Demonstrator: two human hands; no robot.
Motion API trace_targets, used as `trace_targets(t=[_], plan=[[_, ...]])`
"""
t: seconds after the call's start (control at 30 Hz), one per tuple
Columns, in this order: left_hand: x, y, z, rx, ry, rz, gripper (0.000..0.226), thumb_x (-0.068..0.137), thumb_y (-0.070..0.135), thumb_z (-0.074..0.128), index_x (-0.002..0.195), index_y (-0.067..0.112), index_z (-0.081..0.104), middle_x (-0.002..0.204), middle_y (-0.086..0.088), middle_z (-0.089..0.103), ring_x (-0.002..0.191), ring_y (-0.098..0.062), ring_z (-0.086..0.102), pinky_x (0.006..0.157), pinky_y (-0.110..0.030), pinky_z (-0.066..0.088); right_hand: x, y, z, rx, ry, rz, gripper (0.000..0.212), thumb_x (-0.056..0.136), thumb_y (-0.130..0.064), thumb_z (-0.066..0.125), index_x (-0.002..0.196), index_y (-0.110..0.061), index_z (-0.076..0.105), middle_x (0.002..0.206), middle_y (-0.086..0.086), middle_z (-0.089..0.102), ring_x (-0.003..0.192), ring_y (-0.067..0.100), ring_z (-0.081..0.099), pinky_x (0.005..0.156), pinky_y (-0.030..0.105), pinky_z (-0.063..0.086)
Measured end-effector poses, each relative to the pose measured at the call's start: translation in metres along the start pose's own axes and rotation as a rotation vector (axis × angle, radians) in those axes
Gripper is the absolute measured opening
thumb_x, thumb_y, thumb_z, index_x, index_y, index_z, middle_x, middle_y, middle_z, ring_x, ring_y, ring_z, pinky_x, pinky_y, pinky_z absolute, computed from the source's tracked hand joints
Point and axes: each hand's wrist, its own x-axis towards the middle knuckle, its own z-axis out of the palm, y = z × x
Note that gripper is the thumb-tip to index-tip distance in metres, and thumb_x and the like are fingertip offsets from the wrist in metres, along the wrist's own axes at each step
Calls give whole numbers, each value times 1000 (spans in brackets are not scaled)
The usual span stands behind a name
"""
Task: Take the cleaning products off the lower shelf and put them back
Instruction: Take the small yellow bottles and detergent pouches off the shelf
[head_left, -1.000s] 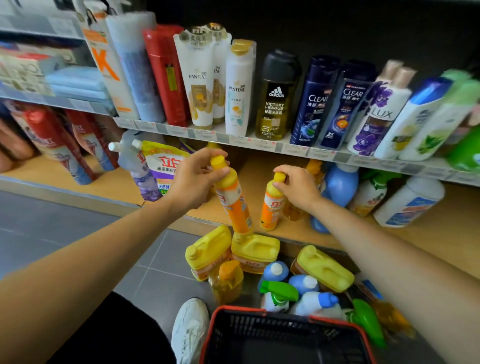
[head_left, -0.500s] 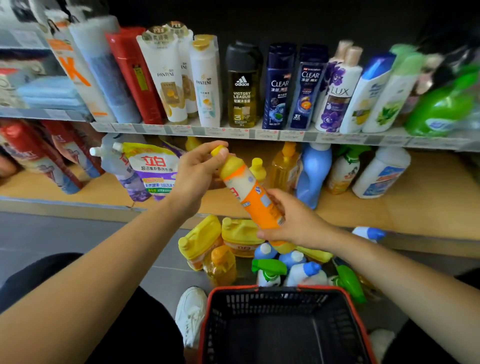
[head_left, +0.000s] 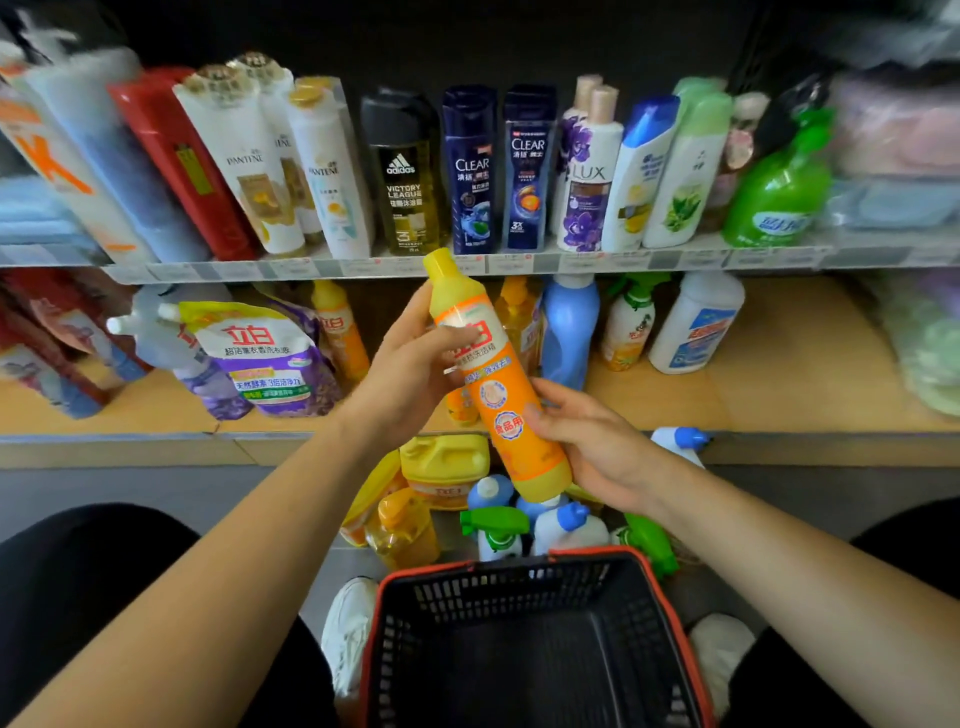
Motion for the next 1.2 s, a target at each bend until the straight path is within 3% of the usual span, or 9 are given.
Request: trace_targets(t=[0.07, 0.2, 0.33, 0.5, 0.63, 0.8, 0.97, 1.07, 1.2], plan=[[1, -2, 0, 17, 26, 2, 48, 91, 7, 66, 136, 20, 53, 119, -8, 69, 106, -26, 69, 89, -48, 59, -3, -1, -2, -2, 3, 38, 50, 86, -21, 61, 136, -14, 55, 129, 8, 68, 115, 22, 66, 91, 33, 57], [3, -11, 4, 85, 243, 41, 44, 86, 22, 78, 126, 28, 59, 101, 6, 76, 97, -17, 75, 72, -31, 61, -6, 1, 1, -131, 23, 74, 66, 79, -28, 70, 141, -19, 50, 134, 6, 64, 117, 20, 64, 90, 32, 56], [6, -20, 3, 123, 384, 19, 38, 84, 39, 79, 114, 32, 58, 110, 2, 71, 97, -14, 74, 70, -27, 60, -4, 9, 1, -213, 238, 11, 82, 56, -16, 87, 130, -19, 51, 130, 13, 57, 115, 33, 63, 98, 56, 53], [9, -15, -11, 4, 263, -15, 35, 91, 18, 72, 124, 24, 61, 122, -10, 68, 112, -25, 70, 83, -32, 60, -1, 9, -6, 21, 281, -26, 55, 69, -20, 81, 117, -8, 56, 121, 13, 63, 100, 32, 70, 81, 51, 60], [7, -12, -15, -58, 114, 35, 53, 92, 4, 67, 138, 25, 52, 123, -13, 67, 118, -34, 66, 96, -48, 57, 2, 10, -7, 17, 243, -2, 46, 81, -32, 69, 120, -8, 62, 124, 22, 64, 111, 41, 64, 84, 52, 59], [2, -9, -13, 69, 200, 85, 71, 79, 22, 78, 143, 24, 48, 124, -17, 65, 112, -30, 68, 88, -45, 60, 5, 17, -4, -113, 161, 56, 49, 86, -45, 59, 127, -19, 63, 124, 11, 69, 111, 28, 66, 93, 47, 55], [-2, -13, -6, 226, 224, 169, 53, 83, 25, 78, 131, 24, 55, 95, 11, 72, 92, -11, 72, 71, -31, 60, 6, 20, 0, -376, 138, -75, 55, 76, -48, 80, 126, -40, 56, 121, -6, 71, 115, 14, 66, 100, 37, 53], [-4, -11, -5, 241, 200, 180, 36, 88, 34, 70, 121, 25, 59, 98, 8, 72, 96, -14, 71, 78, -41, 61, 7, 23, -8, -411, 127, -87, 71, 67, -45, 85, 129, -39, 51, 120, -1, 71, 115, 18, 66, 105, 48, 48], [-7, -1, -6, 253, 136, 200, 31, 92, 32, 65, 117, 15, 61, 102, 1, 72, 97, -18, 71, 74, -35, 61, 6, 23, -15, -473, 72, -82, 59, 81, -20, 82, 128, -38, 52, 118, -1, 72, 111, 18, 68, 97, 35, 54]])
